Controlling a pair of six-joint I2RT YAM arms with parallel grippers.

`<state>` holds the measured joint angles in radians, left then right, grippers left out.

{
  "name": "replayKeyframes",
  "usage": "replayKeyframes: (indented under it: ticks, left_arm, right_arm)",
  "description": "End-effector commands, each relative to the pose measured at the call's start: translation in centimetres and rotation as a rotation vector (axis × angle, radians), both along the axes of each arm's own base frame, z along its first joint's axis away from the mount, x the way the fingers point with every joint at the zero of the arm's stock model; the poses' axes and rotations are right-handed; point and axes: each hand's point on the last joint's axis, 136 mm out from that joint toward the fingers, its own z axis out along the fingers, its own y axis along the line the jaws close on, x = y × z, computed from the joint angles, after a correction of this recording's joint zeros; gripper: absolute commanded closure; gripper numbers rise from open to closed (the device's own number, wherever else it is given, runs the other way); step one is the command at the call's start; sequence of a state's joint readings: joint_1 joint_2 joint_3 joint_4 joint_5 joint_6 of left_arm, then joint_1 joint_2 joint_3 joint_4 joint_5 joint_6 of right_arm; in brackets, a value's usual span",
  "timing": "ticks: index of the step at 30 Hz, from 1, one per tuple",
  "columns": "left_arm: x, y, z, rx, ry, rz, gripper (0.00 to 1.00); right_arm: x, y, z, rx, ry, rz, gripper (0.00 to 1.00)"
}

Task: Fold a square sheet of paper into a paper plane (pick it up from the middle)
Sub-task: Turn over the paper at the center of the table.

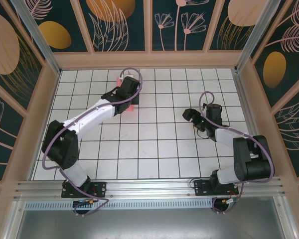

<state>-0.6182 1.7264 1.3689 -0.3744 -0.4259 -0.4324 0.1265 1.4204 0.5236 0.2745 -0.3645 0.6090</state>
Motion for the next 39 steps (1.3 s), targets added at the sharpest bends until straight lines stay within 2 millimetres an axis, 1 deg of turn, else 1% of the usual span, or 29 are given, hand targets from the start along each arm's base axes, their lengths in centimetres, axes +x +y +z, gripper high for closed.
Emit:
replayKeyframes:
  ticks: [1, 4, 6, 8, 12, 18, 22, 26, 30, 33, 35, 36, 39]
  left_arm:
    - [-0.2, 2.9, -2.4, 0.329, 0.038, 0.071, 0.97]
    - [0.2, 2.6, -3.8, 0.444, 0.043, 0.096, 0.97]
    - [0.3, 2.8, -4.6, 0.515, 0.047, 0.126, 0.97]
    - [0.4, 2.7, -5.6, 0.548, 0.058, 0.143, 0.97]
    - [0.2, 1.1, -7.5, 0.521, 0.085, 0.116, 0.97]
    - [-0.3, -0.8, -10.3, 0.498, 0.131, 0.077, 0.97]
    - [-1.1, -3.2, -12.3, 0.438, 0.178, 0.026, 0.97]
    - [-1.7, -4.6, -13.7, 0.384, 0.217, 0.0, 0.95]
    - [-2.0, -5.3, -13.8, 0.348, 0.229, -0.011, 0.91]
    - [-2.2, -6.1, -13.4, 0.302, 0.238, -0.03, 0.85]
    - [-2.3, -6.9, -12.8, 0.257, 0.245, -0.049, 0.75]
    - [-2.3, -7.5, -12.0, 0.218, 0.243, -0.064, 0.7]
    - [-2.3, -9.6, -8.9, 0.075, 0.217, -0.124, 0.53]
  right_arm:
    - [0.4, -0.7, 0.1, 0.001, -0.022, -0.043, 0.14]
    - [0.3, -0.8, -0.4, 0.0, -0.014, -0.052, 0.12]
    - [0.1, -0.7, -0.8, 0.014, -0.005, -0.046, 0.09]
    - [0.0, -0.6, -1.2, 0.032, 0.009, -0.044, 0.06]
    - [0.0, -0.9, -1.2, 0.027, 0.004, -0.056, 0.01]
    - [0.0, -1.2, -0.9, 0.02, -0.014, -0.073, 0.01]
    - [-0.1, -1.5, -0.7, 0.01, -0.021, -0.089, 0.01]
    - [-0.2, -2.3, -0.1, -0.014, -0.045, -0.124, 0.01]
    - [-0.3, -2.9, 0.3, -0.028, -0.059, -0.152, 0.01]
    - [-0.4, -3.1, 0.5, -0.027, -0.063, -0.163, 0.01]
    - [-0.4, -3.1, 0.6, -0.025, -0.063, -0.163, 0.01]
    - [-0.4, -3.1, 0.6, -0.024, -0.064, -0.163, 0.01]
    - [-0.4, -3.1, 0.6, -0.023, -0.066, -0.159, 0.01]
